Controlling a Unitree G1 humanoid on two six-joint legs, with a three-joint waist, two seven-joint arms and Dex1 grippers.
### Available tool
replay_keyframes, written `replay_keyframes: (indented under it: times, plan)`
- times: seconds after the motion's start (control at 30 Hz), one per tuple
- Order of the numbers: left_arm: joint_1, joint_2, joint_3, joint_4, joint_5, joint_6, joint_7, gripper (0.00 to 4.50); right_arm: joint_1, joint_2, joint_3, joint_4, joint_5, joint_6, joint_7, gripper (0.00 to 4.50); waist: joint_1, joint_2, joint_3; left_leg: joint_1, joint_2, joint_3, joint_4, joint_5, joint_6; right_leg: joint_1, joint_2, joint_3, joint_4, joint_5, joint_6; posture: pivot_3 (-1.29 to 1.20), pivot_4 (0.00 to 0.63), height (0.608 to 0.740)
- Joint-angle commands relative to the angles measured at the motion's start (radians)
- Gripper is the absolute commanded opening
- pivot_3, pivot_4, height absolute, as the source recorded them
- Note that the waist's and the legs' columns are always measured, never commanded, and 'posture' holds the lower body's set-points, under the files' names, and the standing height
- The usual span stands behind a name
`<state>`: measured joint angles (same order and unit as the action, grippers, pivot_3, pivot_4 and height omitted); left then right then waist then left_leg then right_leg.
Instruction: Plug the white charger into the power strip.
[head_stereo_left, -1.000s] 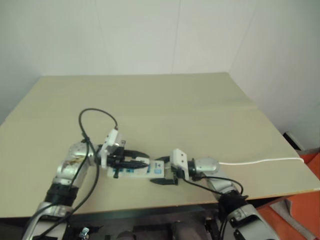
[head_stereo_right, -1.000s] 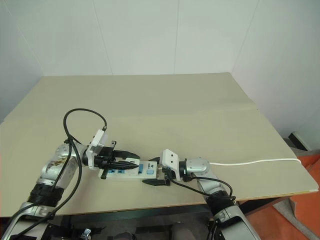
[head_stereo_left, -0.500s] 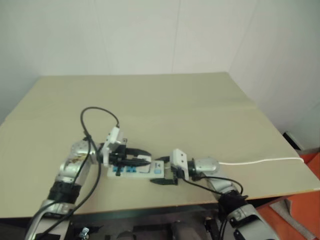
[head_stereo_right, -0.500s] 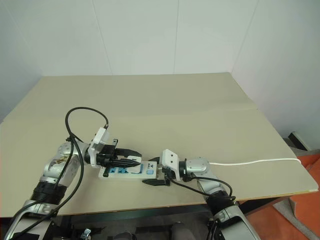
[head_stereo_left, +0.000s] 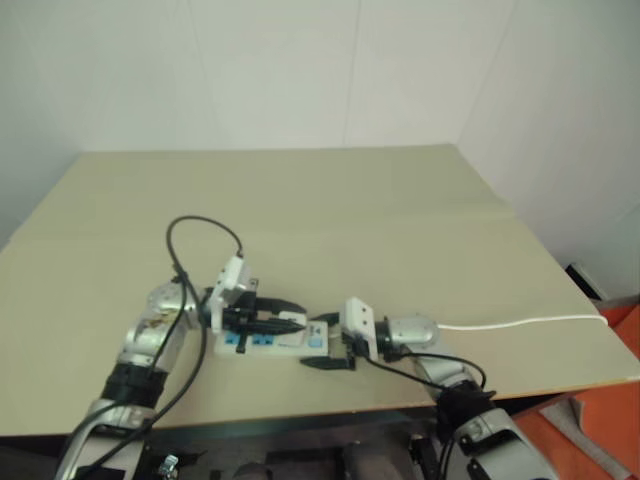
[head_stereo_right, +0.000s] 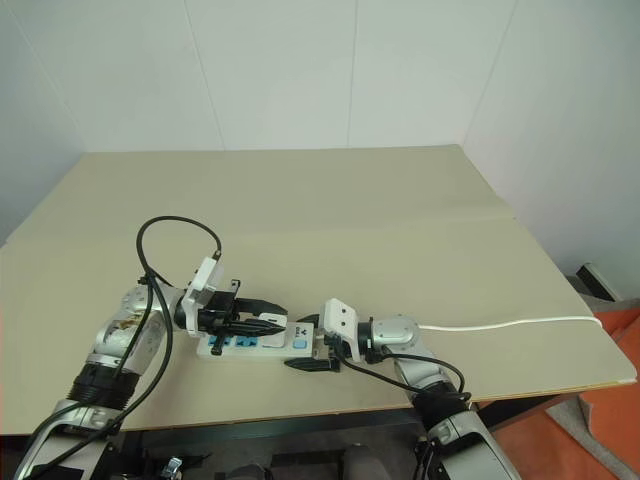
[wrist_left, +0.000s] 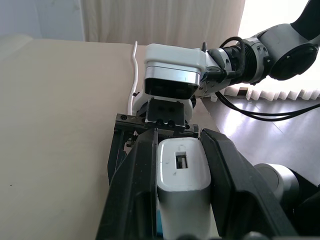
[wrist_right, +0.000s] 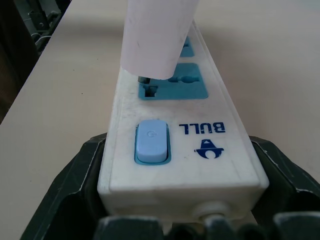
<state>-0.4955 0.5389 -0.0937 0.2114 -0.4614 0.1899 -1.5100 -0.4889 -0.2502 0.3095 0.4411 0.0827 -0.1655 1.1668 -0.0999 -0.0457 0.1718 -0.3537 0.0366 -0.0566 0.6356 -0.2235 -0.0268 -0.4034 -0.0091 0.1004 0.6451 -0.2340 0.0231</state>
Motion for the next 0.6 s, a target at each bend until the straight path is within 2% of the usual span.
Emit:
replay_keyframes:
  times: [0.03, 0.6]
  plan:
    - [-0.008, -0.009, -0.005, -0.003, 0.012, -0.031, -0.002, 1.02, 0.04, -0.011, 0.051, 0.045, -0.048, 0.037, -0.003, 3.42, 0.0, 0.0, 0.0, 0.0, 0.0, 0.0, 0.0, 0.0, 0.0, 0.0, 0.0, 0.0, 0.0, 0.0, 0.0, 0.0, 0.15, 0.74]
    - [0.011, -0.021, -0.011, 0.048, 0.047, -0.096, -0.003, 1.02, 0.047, -0.015, 0.051, 0.034, -0.047, 0.042, -0.005, 3.42, 0.001, 0.0, 0.0, 0.0, 0.0, 0.0, -0.002, 0.0, 0.0, 0.0, 0.0, 0.0, -0.002, 0.0, 0.0, 0.0, 0.15, 0.74]
